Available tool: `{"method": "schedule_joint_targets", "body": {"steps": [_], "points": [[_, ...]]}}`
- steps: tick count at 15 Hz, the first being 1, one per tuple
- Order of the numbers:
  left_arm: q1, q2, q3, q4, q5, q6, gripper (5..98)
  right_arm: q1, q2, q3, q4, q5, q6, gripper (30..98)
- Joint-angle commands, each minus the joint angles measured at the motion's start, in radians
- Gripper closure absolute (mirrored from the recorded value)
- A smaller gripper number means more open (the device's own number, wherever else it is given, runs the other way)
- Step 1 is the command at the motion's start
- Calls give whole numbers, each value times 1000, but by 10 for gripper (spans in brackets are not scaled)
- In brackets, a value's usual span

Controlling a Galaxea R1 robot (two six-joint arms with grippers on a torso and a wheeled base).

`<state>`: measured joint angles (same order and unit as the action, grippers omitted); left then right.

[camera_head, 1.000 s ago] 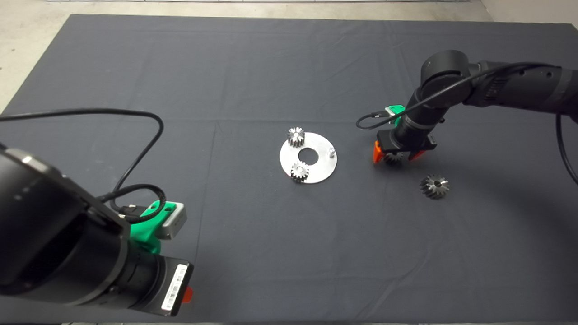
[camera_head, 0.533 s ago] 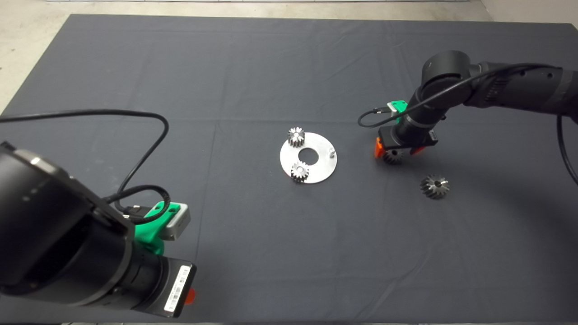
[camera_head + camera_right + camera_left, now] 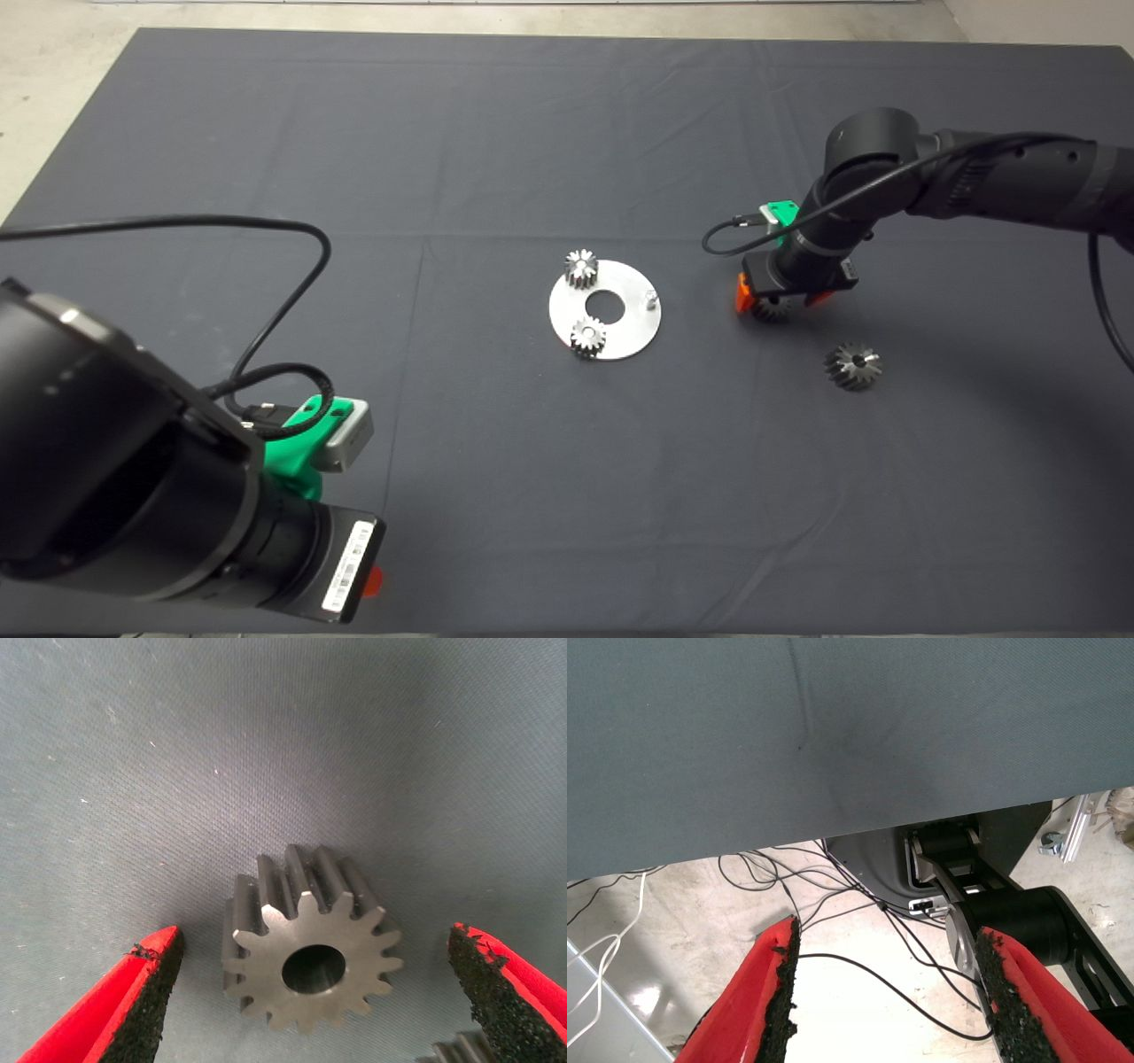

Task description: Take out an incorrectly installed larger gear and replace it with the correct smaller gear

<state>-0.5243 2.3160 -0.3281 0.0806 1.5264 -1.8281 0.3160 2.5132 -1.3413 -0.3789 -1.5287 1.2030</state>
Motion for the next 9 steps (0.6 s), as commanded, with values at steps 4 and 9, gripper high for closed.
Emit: {"method": "schedule_joint_targets", "body": {"steps": [4, 9], "points": [[-7, 0, 2, 7, 34, -7, 543, -3, 3, 8, -69, -68, 4, 517], [-8, 1, 2, 8, 34, -7, 543, 3, 5, 11, -77, -68, 3, 567]]}}
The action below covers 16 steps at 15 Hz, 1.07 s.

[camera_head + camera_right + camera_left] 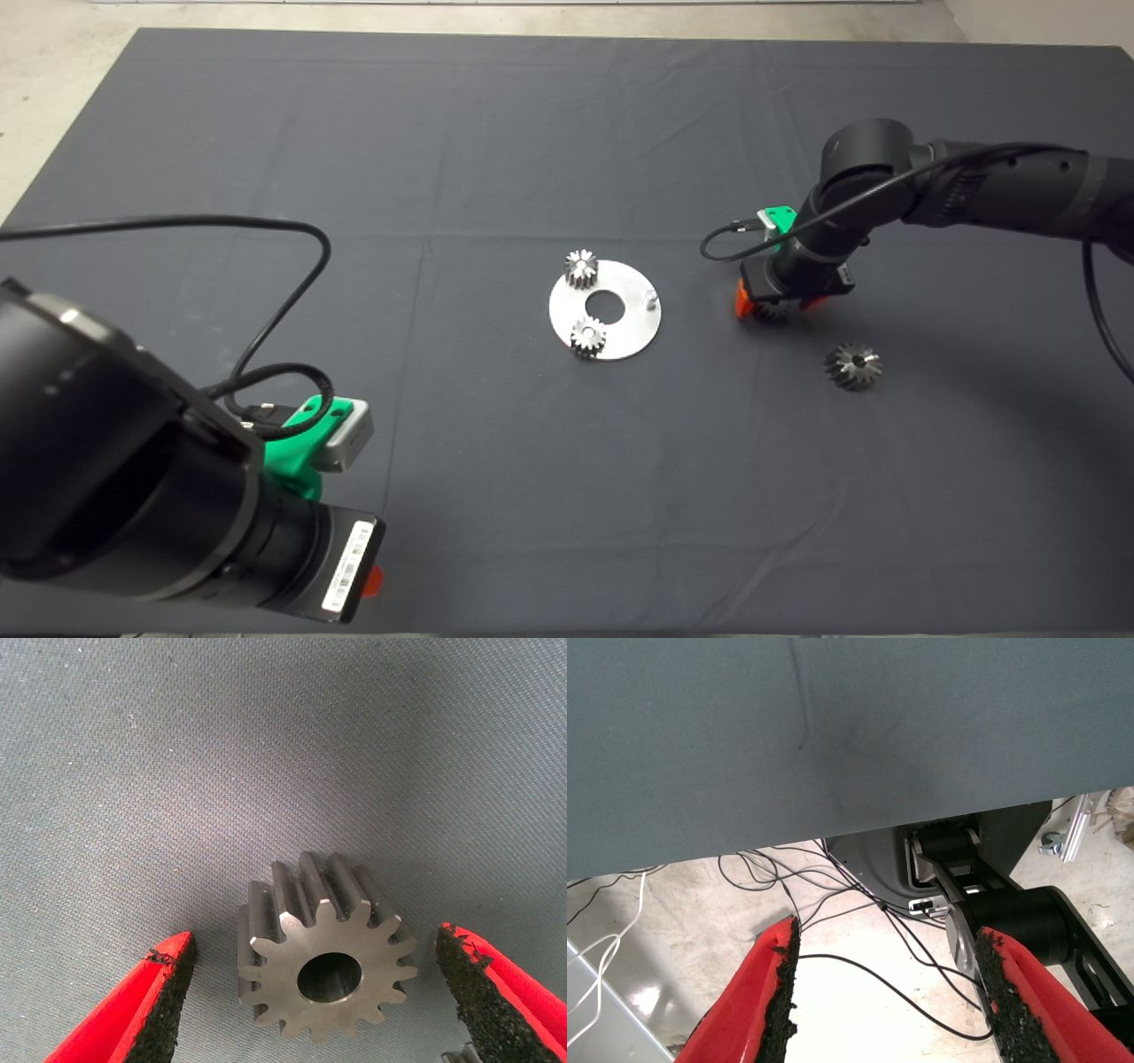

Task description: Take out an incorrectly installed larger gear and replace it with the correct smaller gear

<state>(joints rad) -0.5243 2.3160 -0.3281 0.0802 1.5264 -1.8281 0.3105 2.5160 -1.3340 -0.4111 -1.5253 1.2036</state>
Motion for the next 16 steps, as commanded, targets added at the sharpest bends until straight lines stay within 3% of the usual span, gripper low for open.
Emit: {"method": "schedule_joint_targets", "body": {"steps": [1, 7, 12, 13, 15, 16], "points": [[-8, 1, 2, 7, 34, -7, 543, 9, 2, 4, -44, -73, 2, 567], [-7, 1, 6, 9, 34, -5, 543, 9, 5, 13, -44, -73, 2, 661], [-8, 1, 9, 7, 35, 0, 543, 10, 60, 34, -43, -75, 14, 719], [-8, 0, 9, 7, 35, 0, 543, 12, 65, 30, -43, -75, 14, 764], [-8, 1, 9, 9, 34, 0, 543, 12, 71, 33, -41, -76, 14, 776], [-8, 1, 8, 9, 34, 0, 543, 12, 70, 33, -41, -76, 14, 814]]}}
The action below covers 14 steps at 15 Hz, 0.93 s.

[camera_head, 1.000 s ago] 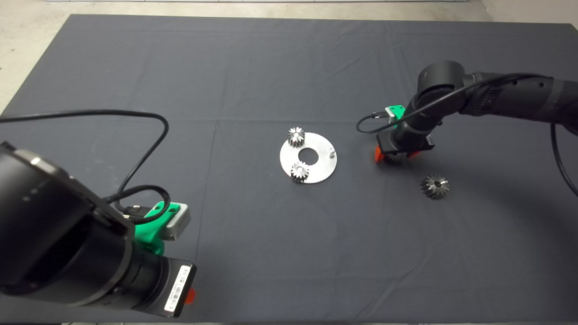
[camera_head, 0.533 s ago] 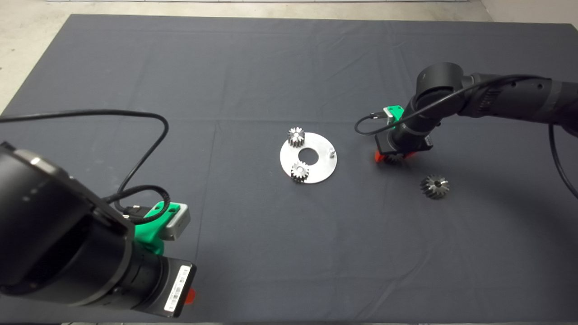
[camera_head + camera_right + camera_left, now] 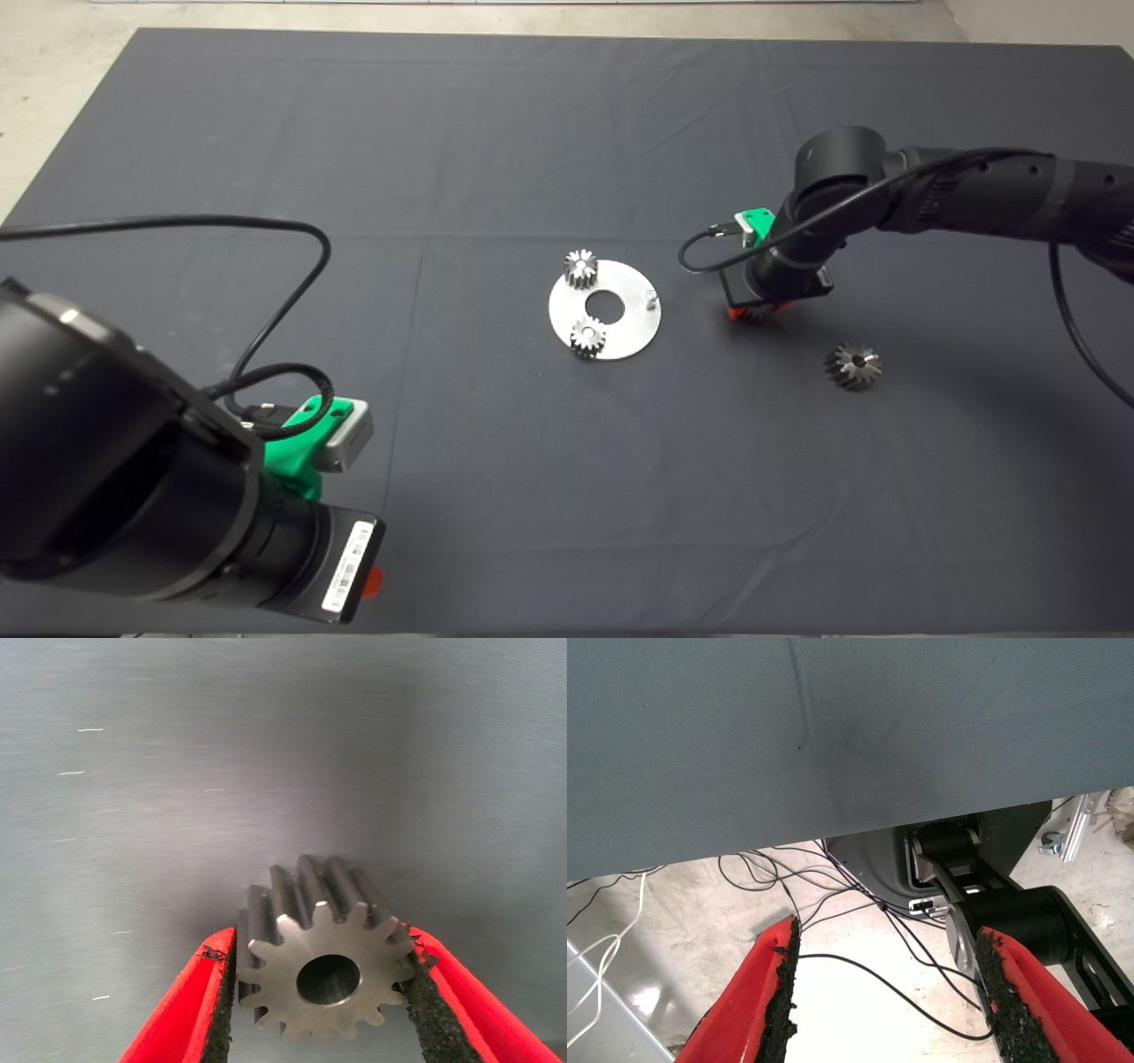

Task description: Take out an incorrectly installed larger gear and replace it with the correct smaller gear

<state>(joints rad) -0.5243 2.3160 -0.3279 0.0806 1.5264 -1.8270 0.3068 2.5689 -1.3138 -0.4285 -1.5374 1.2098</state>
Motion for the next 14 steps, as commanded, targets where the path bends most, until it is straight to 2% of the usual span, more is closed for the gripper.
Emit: {"method": "schedule_joint_targets", "body": {"steps": [1, 3, 8, 11, 14], "points": [[-8, 1, 7, 8, 34, -1, 543, 15, 15, 13, -24, -66, 8, 819], [-8, 3, 8, 8, 34, -1, 543, 17, 6, 16, -21, -66, 8, 848], [-8, 1, 11, 5, 34, -1, 543, 28, 0, 18, -22, -64, 8, 862], [-8, 1, 11, 5, 34, -1, 543, 82, -20, 82, 3, -64, 16, 878], [-7, 1, 4, 7, 34, -1, 543, 188, -49, 166, 92, -64, 63, 883]]}}
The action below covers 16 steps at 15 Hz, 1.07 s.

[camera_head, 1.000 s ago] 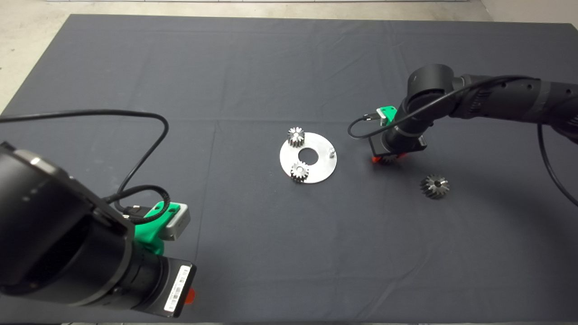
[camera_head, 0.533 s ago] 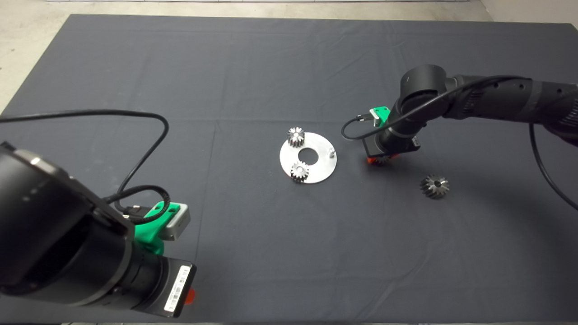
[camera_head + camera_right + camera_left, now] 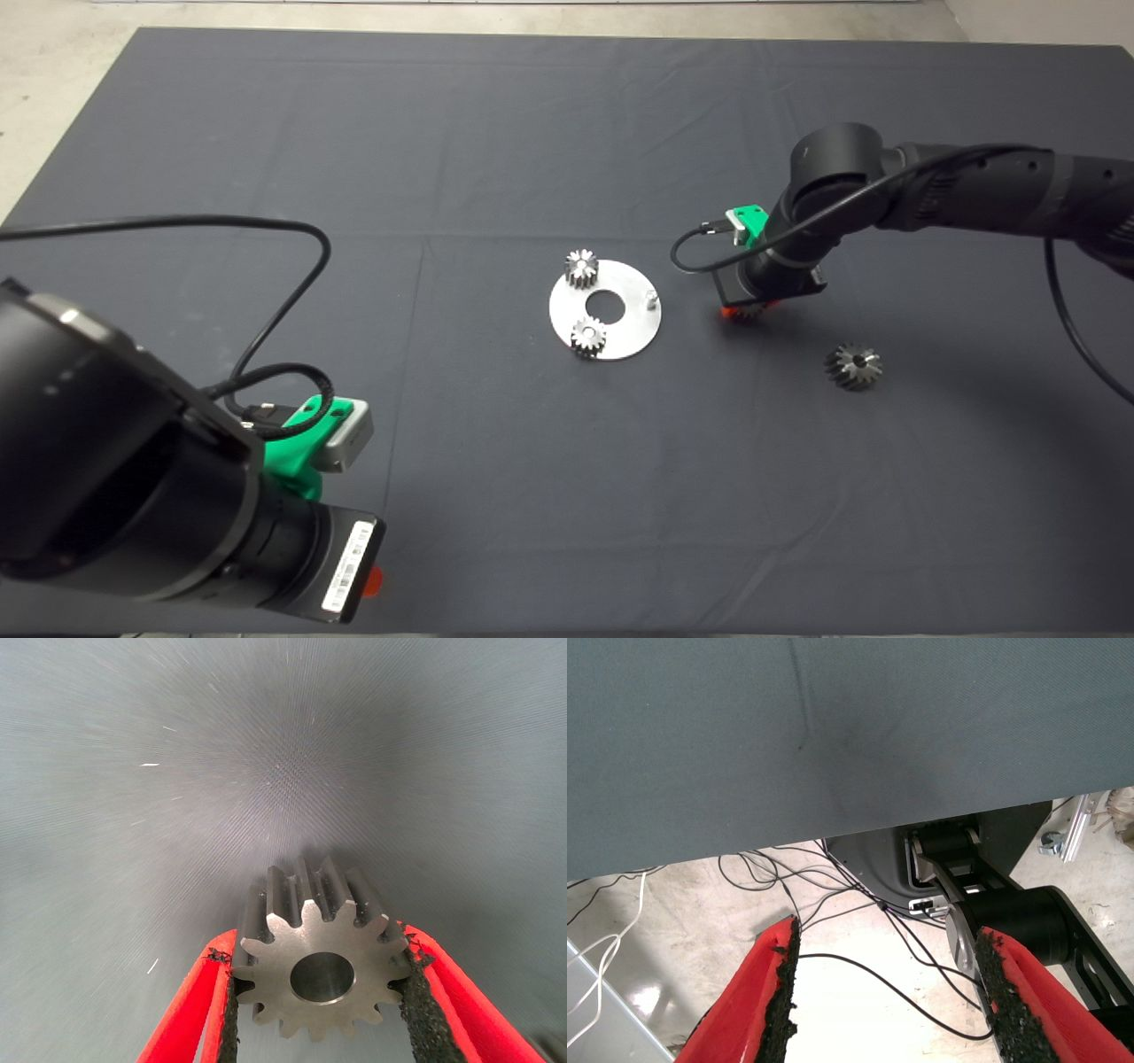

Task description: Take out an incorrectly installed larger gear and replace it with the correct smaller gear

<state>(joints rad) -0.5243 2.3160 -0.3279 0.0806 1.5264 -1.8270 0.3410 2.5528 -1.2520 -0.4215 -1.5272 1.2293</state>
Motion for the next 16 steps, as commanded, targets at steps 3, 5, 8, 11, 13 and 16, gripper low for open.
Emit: {"method": "schedule_joint_targets", "body": {"steps": [3, 5, 8, 11, 13, 16], "points": [[-8, 3, -1, 8, 34, -1, 543, 211, -32, 133, 116, -76, 62, 898], [-8, 1, 1, 8, 34, -1, 543, 213, -25, 132, 122, -74, 76, 902], [-8, 3, 0, 8, 34, -1, 543, 208, -13, 99, 123, -71, 76, 917], [-8, 3, -5, 10, 34, -1, 543, 201, 9, 14, 191, -45, 71, 917], [-8, 4, -3, 10, 34, -1, 543, 207, 50, -3, 198, -14, 71, 917], [-8, 3, 1, 10, 34, -2, 543, 208, 155, -88, 201, -13, 73, 918]]}}
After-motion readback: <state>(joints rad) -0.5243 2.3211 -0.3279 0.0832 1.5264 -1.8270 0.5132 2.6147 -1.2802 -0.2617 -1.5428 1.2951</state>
